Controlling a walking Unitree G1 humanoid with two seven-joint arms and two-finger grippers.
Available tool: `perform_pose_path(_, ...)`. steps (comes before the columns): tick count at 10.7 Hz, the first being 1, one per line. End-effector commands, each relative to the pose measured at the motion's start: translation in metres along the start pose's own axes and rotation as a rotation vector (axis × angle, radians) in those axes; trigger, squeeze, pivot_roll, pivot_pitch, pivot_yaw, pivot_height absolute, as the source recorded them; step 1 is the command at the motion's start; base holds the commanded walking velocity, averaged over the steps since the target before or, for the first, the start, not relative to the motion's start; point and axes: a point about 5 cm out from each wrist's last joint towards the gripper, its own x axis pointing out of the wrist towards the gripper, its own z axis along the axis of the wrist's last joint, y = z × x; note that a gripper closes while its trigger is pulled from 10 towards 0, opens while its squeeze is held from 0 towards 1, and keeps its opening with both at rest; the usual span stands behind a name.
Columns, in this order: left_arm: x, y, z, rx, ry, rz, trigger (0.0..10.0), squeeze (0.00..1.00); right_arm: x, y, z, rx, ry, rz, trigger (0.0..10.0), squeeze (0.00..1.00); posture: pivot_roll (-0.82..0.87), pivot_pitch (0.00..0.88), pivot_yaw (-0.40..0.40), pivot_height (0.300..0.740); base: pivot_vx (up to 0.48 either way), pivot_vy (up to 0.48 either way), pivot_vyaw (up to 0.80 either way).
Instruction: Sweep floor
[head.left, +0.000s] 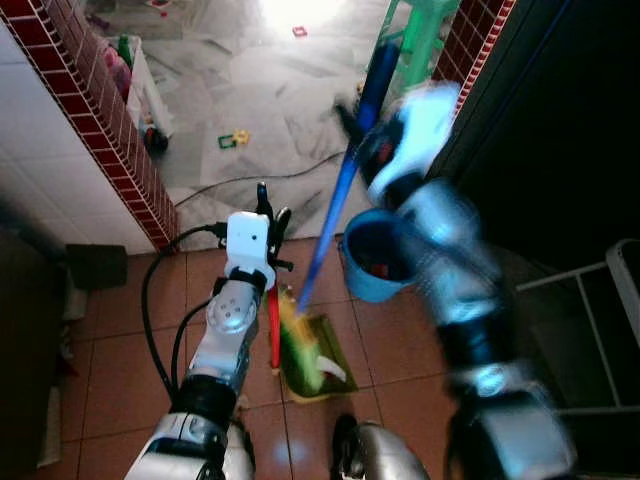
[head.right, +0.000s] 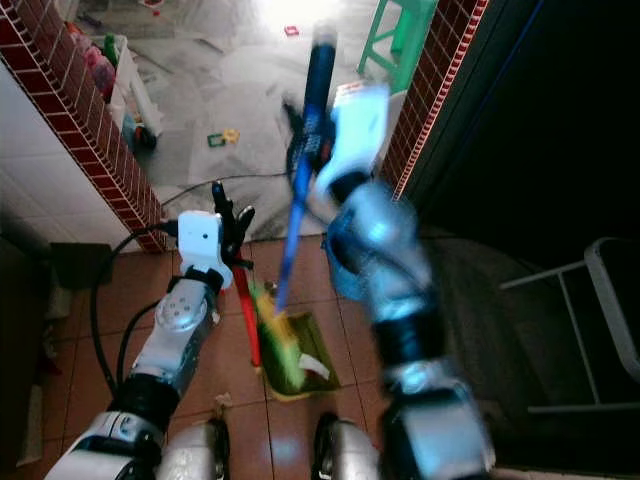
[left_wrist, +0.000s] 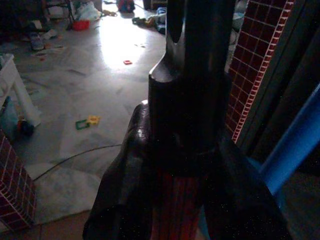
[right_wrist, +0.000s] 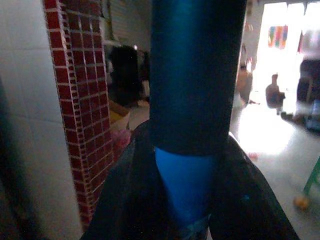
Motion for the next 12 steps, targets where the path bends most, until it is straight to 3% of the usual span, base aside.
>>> perform_pose_path(1, -0.005, -0.011, -0.016, -0.012, 0.083, -0.046, 10.0, 0.00, 0.003, -0.005, 0.027, -0.084, -0.111, 0.022, 10.0, 0.00, -0.05, 0.151, -0.056, 0.740, 0.000, 0.000, 0.00)
perform_pose_path(3, -0.004, -0.012, -0.017, -0.008, 0.088, -0.057, 10.0, 0.00, -0.004, -0.027, 0.026, -0.133, -0.094, -0.049, 10.0, 0.00, -0.05, 0.144, -0.053, 0.740, 0.000, 0.000, 0.00)
perform_pose_path(5, -0.002, -0.011, -0.018, -0.001, 0.090, -0.063, 10.0, 0.00, -0.019, -0.033, 0.013, -0.179, -0.020, -0.041, 10.0, 0.00, -0.05, 0.139, -0.053, 0.740, 0.000, 0.000, 0.00)
perform_pose_path(10, -0.002, -0.008, -0.019, 0.009, 0.089, -0.068, 10.0, 0.00, -0.061, -0.020, -0.037, -0.132, 0.223, -0.020, 10.0, 0.00, -0.05, 0.133, -0.050, 0.740, 0.000, 0.000, 0.00)
perform_pose_path(11, -0.002, -0.009, -0.019, 0.006, 0.089, -0.071, 10.0, 0.00, -0.065, -0.014, -0.051, -0.071, 0.288, -0.063, 10.0, 0.00, -0.05, 0.128, -0.052, 0.740, 0.000, 0.000, 0.00)
perform_pose_path(12, -0.001, -0.011, -0.020, 0.003, 0.091, -0.073, 10.0, 0.00, -0.060, -0.010, -0.052, 0.000, 0.280, -0.118, 10.0, 0.00, -0.05, 0.123, -0.053, 0.740, 0.000, 0.000, 0.00)
